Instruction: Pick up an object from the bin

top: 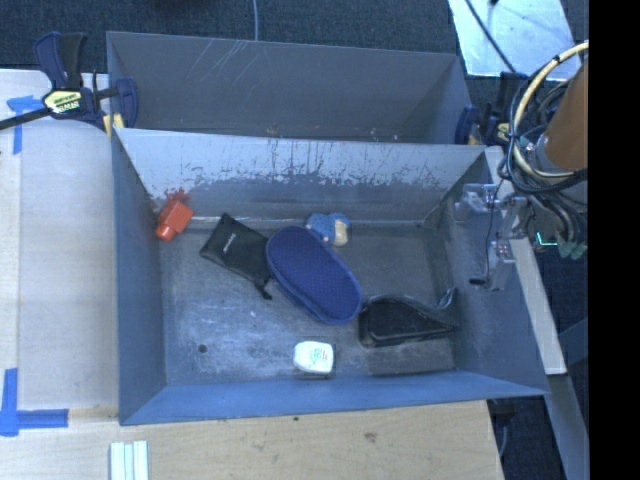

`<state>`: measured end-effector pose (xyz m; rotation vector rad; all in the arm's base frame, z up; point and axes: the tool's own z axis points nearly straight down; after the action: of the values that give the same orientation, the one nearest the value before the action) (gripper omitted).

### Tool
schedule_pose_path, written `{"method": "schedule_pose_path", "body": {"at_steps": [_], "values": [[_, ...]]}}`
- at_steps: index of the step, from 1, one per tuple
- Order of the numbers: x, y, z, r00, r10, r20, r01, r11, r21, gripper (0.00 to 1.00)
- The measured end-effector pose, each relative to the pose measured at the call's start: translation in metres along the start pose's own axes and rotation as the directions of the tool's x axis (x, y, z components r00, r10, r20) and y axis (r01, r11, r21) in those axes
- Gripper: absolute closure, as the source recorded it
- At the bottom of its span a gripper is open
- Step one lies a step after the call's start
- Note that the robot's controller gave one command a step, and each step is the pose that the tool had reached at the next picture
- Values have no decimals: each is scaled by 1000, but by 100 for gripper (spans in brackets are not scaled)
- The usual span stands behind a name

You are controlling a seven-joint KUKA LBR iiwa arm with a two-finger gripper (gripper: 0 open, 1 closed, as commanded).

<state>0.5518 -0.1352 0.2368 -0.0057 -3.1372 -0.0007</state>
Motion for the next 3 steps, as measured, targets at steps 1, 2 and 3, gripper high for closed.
{"method": "schedule_pose_path", "body": {"at_steps": [1, 2, 3], "values": [[23, 70, 155, 1000, -20, -2, 20, 1000, 1, 0], [18, 70, 147, 1000, -19, 15, 19, 1000, 1, 100], [17, 72, 45, 999, -36, 17, 36, 999, 3, 100]]}}
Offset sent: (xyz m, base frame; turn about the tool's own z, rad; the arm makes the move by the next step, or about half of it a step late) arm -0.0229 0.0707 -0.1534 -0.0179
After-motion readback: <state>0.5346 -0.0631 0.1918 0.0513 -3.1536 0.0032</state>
